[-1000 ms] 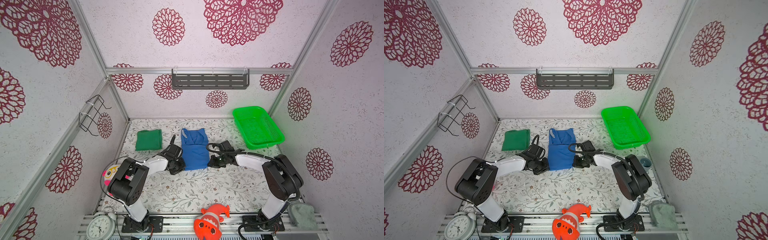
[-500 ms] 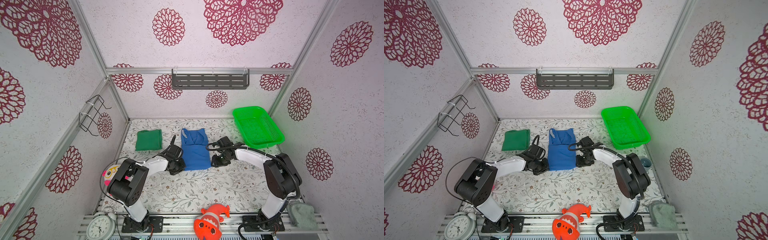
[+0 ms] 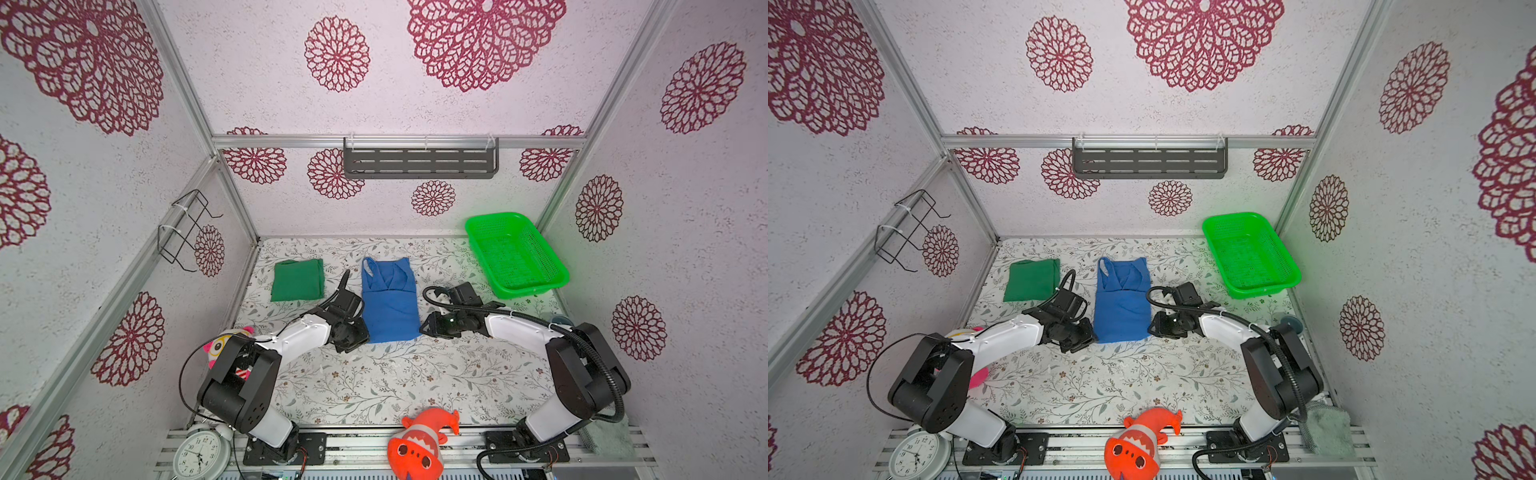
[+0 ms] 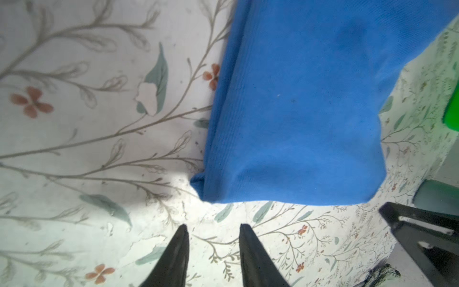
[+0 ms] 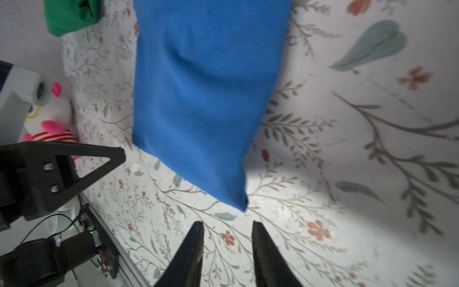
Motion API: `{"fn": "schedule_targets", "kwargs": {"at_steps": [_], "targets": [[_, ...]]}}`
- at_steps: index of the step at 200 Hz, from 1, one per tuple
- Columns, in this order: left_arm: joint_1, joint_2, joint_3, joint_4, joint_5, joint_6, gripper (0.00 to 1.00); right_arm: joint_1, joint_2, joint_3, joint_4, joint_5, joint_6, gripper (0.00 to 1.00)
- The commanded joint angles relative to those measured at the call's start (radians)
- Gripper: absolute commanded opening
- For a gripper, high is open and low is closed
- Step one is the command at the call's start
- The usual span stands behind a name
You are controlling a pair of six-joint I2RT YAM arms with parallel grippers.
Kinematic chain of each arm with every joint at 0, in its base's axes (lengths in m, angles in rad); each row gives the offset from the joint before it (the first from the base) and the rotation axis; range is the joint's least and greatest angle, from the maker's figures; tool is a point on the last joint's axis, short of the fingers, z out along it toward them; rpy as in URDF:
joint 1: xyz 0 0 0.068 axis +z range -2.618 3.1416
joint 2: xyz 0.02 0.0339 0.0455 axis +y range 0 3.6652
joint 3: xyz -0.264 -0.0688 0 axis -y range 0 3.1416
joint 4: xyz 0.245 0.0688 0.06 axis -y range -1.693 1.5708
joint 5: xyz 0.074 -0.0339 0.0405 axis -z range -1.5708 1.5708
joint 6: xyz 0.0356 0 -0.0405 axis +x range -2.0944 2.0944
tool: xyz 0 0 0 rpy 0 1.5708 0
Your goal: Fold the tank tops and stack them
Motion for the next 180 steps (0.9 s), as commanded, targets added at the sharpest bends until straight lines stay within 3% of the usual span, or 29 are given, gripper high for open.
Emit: {"fn": "schedule_targets", "kwargs": {"at_steps": [1, 81, 147, 180], "targets": [[0.008, 0.006, 0.05, 0.015, 0.001, 0.013, 0.38, 0.037, 0.041, 0.05, 0.156, -0.048, 0.084, 0.3], [0.067, 0.19, 0.024, 0.139, 0.012, 0.02, 0.36, 0.041, 0.238, -0.011, 0.229, -0.005, 0.073, 0.27], [0.092, 0.062, -0.022, 0.073, 0.028, 0.038, 0.37, -0.031, 0.001, 0.038, -0.064, 0.085, -0.056, 0.41], [0.092, -0.009, -0.07, 0.036, 0.082, 0.005, 0.55, -0.052, -0.065, -0.01, -0.078, 0.034, -0.023, 0.43]]}}
